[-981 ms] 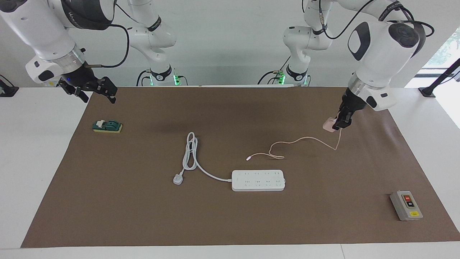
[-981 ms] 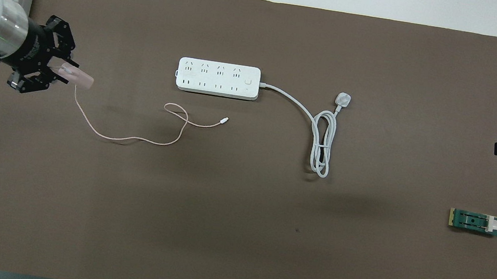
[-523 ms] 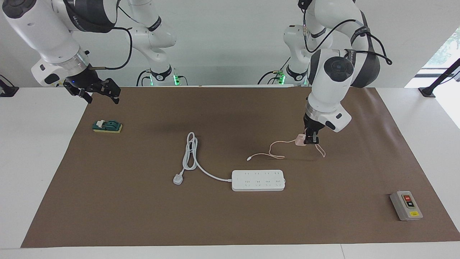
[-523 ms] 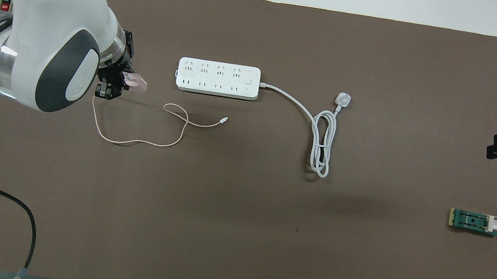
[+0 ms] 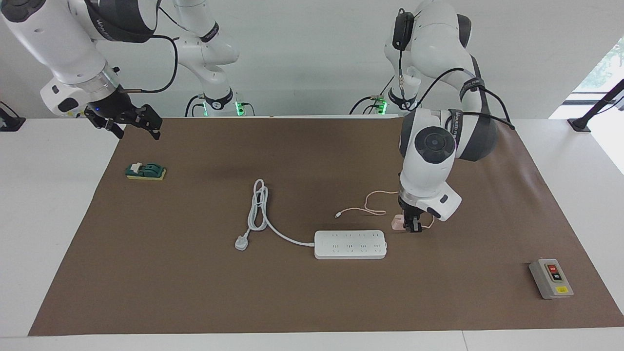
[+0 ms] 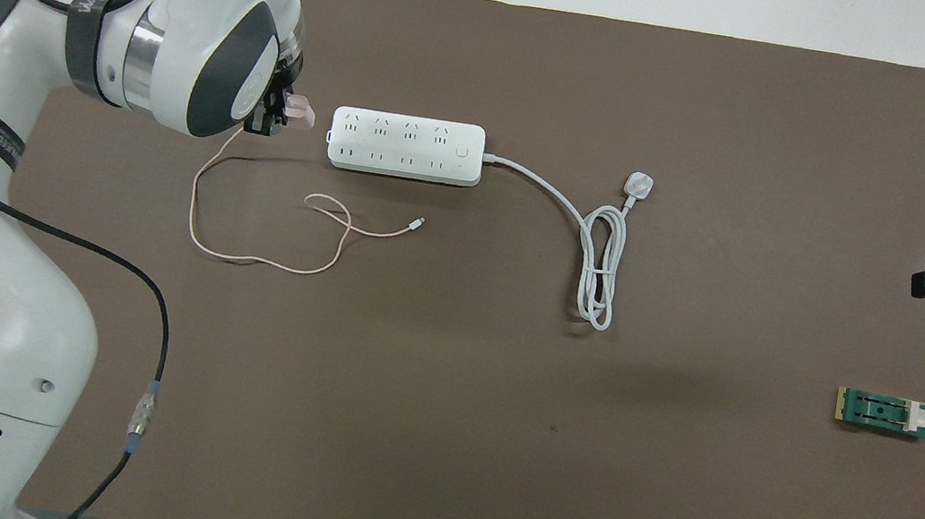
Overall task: Plug charger into power strip
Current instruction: 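Carry the pink charger with the left gripper to the strip's end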
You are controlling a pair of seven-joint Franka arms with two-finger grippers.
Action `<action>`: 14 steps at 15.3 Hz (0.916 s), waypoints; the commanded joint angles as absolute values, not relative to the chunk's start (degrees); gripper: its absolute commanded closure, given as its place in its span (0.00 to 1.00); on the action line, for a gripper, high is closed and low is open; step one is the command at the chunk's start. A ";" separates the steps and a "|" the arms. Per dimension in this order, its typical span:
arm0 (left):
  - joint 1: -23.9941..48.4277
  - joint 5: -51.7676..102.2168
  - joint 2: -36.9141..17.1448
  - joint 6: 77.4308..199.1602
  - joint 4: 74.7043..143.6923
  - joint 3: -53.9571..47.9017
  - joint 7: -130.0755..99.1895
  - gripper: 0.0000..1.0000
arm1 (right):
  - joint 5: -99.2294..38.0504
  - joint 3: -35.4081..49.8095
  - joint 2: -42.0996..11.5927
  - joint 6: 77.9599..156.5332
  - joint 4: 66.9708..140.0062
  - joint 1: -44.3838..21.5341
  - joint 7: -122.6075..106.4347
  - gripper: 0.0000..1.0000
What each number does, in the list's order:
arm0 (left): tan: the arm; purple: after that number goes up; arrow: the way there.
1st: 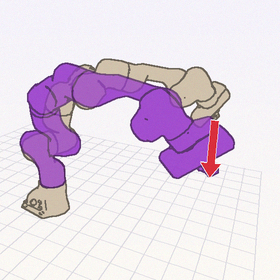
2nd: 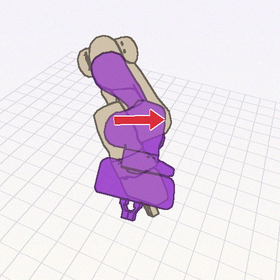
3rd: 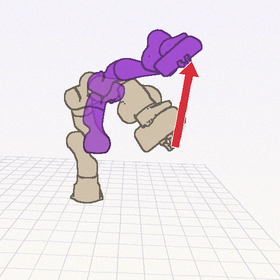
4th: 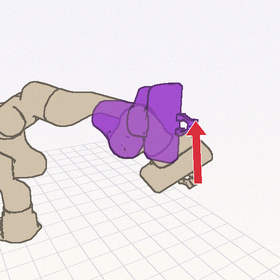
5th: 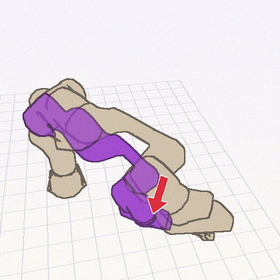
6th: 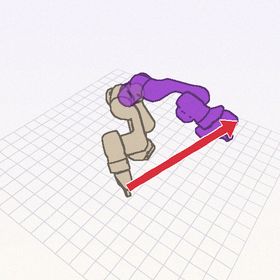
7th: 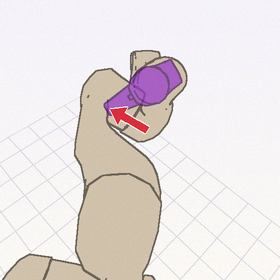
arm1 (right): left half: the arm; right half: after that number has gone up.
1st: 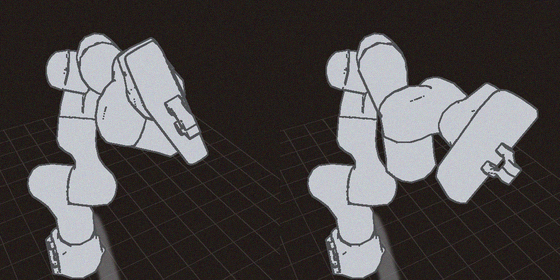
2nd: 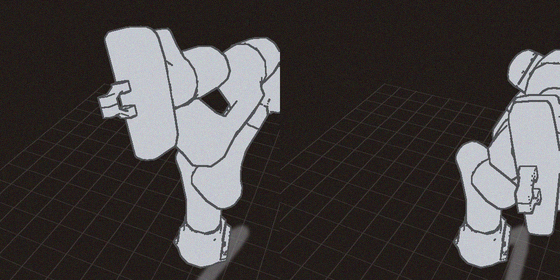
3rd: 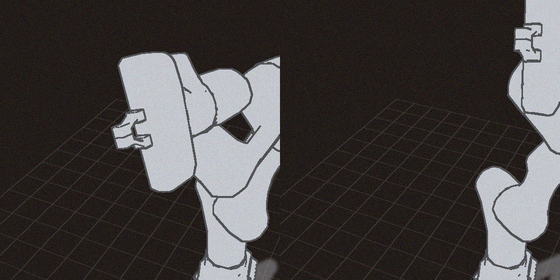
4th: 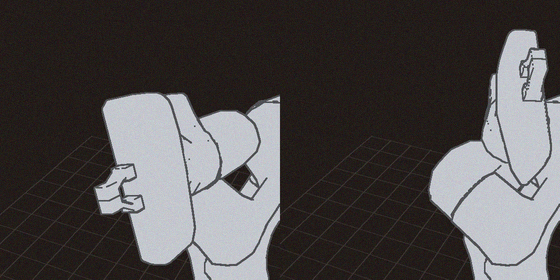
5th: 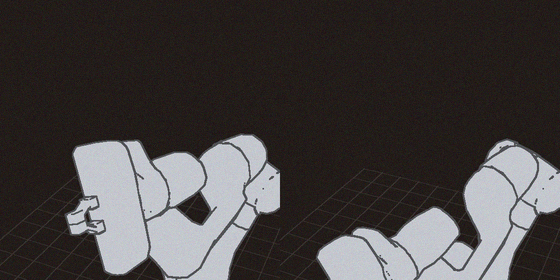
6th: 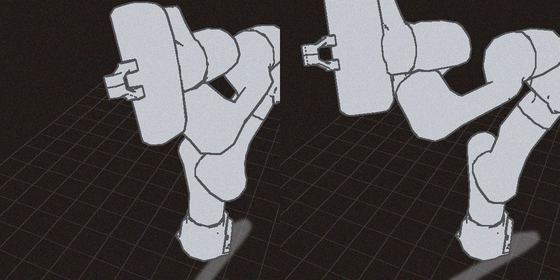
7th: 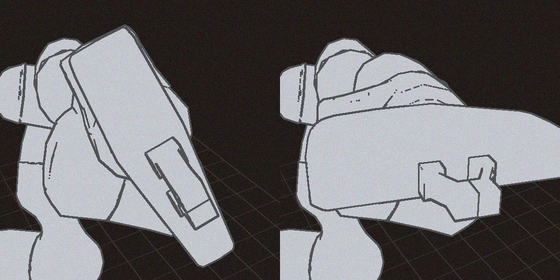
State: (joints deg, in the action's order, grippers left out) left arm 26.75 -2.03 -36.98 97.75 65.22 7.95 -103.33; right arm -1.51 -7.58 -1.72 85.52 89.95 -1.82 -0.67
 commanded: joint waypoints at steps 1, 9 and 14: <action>29.17 -2.72 -40.17 96.76 61.43 9.23 -104.68 1.00 | -1.05 -7.21 -0.35 85.17 91.41 -1.67 -0.09 0.00; 30.94 -1.85 -39.11 100.54 66.79 9.23 -107.93 1.00 | -1.05 -7.21 -0.35 85.25 91.41 -1.58 -0.09 0.00; 30.94 -1.84 -39.02 104.05 68.72 9.14 -107.84 1.00 | -1.05 -7.21 -0.35 85.17 91.41 -1.58 -0.09 0.00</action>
State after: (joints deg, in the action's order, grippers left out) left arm 30.04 -2.00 -39.49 101.55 66.56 8.02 -107.03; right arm -1.51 -7.55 -1.71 85.50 89.99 -1.83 -0.67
